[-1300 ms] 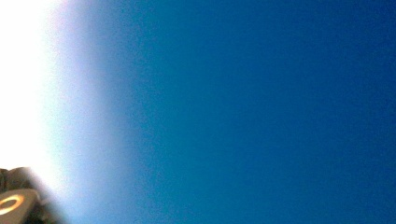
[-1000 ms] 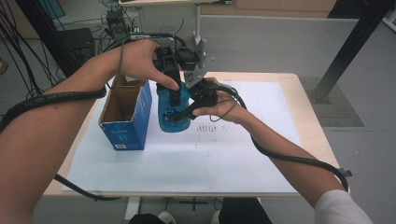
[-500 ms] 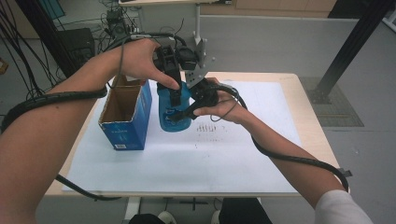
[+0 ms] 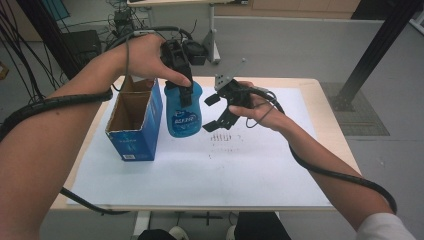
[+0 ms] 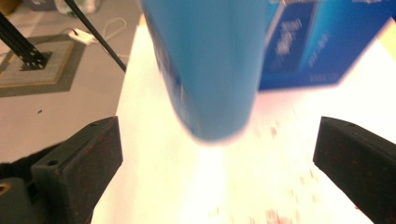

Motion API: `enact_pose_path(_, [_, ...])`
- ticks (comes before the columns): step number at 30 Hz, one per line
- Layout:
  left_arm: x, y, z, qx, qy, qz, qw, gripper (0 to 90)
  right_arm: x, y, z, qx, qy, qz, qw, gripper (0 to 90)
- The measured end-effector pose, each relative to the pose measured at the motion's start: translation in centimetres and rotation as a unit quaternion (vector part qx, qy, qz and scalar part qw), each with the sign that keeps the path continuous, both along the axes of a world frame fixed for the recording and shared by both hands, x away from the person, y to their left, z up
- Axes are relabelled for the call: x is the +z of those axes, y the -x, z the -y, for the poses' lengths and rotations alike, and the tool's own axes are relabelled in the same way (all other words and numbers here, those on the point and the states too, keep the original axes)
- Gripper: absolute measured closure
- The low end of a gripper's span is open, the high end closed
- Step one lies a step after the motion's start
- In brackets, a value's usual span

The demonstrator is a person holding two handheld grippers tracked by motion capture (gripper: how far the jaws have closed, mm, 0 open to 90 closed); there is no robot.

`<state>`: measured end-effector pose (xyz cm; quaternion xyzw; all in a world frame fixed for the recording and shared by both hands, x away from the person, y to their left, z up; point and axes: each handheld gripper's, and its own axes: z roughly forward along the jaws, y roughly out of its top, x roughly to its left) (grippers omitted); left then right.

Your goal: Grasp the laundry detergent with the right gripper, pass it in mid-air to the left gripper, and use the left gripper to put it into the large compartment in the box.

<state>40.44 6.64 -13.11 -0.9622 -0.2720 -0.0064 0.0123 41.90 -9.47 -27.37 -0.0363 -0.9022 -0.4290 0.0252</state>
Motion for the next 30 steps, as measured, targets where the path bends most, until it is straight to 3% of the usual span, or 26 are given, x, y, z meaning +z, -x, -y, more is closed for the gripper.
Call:
enact_pose_path(1, [0.0,0.0,0.0,0.0,0.0,0.0,1.0,36.8,0.0,0.0,0.0,0.0,0.0,0.0,1.0,0.8])
enact_pose_path(3, [1.0,-0.3,-0.5,0.026,-0.003,0.008,0.9996,36.8,0.0,0.0,1.7,-0.028,0.032,0.0,0.9991,0.4])
enact_pose_path(4, [1.0,-0.3,-0.5,0.026,-0.003,0.008,0.9996,36.8,0.0,0.0,1.7,-0.028,0.032,0.0,0.9991,0.4])
enact_pose_path(6, [2.0,-0.5,-1.0,0.054,-0.008,0.018,0.9984,36.8,-0.1,0.0,3.4,-0.052,0.05,-0.011,0.9973,0.4])
enact_pose_path(7, [2.0,-0.5,-1.0,0.054,-0.008,0.018,0.9984,36.8,-0.1,0.0,4.0,-0.063,0.059,-0.013,0.9962,0.4])
enact_pose_path(8, [2.7,-0.7,-1.5,0.079,-0.011,0.022,0.9966,36.8,0.0,0.1,4.6,-0.072,0.066,-0.014,0.9951,0.4])
enact_pose_path(9, [2.7,-0.7,-1.5,0.079,-0.011,0.022,0.9966,36.8,0.0,0.1,4.6,-0.072,0.066,-0.014,0.9951,0.4])
enact_pose_path(10, [3.5,-0.9,-2.0,0.104,-0.011,0.029,0.9941,36.8,0.1,0.2,5.8,-0.088,0.082,-0.019,0.9926,0.4])
enact_pose_path(11, [3.5,-0.9,-2.0,0.104,-0.011,0.029,0.9941,36.8,0.1,0.2,5.8,-0.088,0.082,-0.019,0.9926,0.4])
enact_pose_path(12, [4.2,-1.2,-2.6,0.132,-0.01,0.031,0.9908,36.8,0.2,0.4,6.9,-0.103,0.099,-0.017,0.9896,0.4])
enact_pose_path(13, [4.2,-1.2,-2.6,0.132,-0.01,0.031,0.9908,36.8,0.2,0.4,6.9,-0.103,0.099,-0.017,0.9896,0.4])
enact_pose_path(14, [4.9,-1.3,-3.2,0.159,-0.01,0.036,0.9866,36.8,0.4,0.6,8.0,-0.111,0.119,-0.016,0.9866,0.4])
enact_pose_path(15, [4.9,-1.3,-3.2,0.159,-0.01,0.036,0.9866,36.8,0.5,0.7,8.5,-0.116,0.128,-0.015,0.9849,0.4])
enact_pose_path(16, [5.3,-1.4,-3.4,0.17,-0.013,0.036,0.9847,36.8,0.5,0.7,8.5,-0.116,0.128,-0.015,0.9849,0.4])
enact_pose_path(17, [6.0,-1.5,-4.0,0.193,-0.016,0.04,0.9803,36.8,0.6,0.9,9.5,-0.123,0.144,-0.017,0.9817,0.4])
enact_pose_path(20, [7.2,-1.8,-4.9,0.222,-0.015,0.044,0.974,36.7,0.9,1.1,10.8,-0.137,0.163,-0.018,0.977,0.4])
enact_pose_path(21, [7.6,-1.9,-5.2,0.229,-0.015,0.044,0.9722,36.7,1.0,1.2,11.2,-0.141,0.168,-0.021,0.9754,0.4])
enact_pose_path(22, [7.6,-1.9,-5.2,0.229,-0.015,0.044,0.9722,36.8,1.0,1.2,11.2,-0.141,0.168,-0.021,0.9754,0.4])
enact_pose_path(23, [8.1,-2.0,-5.6,0.242,-0.012,0.045,0.9692,36.8,1.2,1.2,11.6,-0.145,0.174,-0.023,0.9736,0.4])
enact_pose_path(24, [8.7,-2.1,-6.1,0.261,-0.009,0.046,0.9642,36.7,1.4,1.4,12.2,-0.15,0.187,-0.021,0.9706,0.4])
enact_pose_path(26, [9.3,-2.4,-6.8,0.285,-0.004,0.052,0.9571,36.8,1.8,1.7,12.9,-0.155,0.205,-0.017,0.9662,0.4])
enact_pose_path(27, [9.5,-2.5,-7.1,0.296,-0.002,0.054,0.9536,36.7,1.9,1.7,13.1,-0.158,0.208,-0.017,0.9651,0.4])
enact_pose_path(28, [9.5,-2.5,-7.1,0.296,-0.002,0.054,0.9536,36.8,1.9,1.7,13.1,-0.158,0.208,-0.017,0.9651,0.4])
enact_pose_path(30, [9.9,-2.7,-7.8,0.321,0.002,0.057,0.9453,36.8,2.2,1.9,13.6,-0.163,0.214,-0.019,0.9629,0.4])
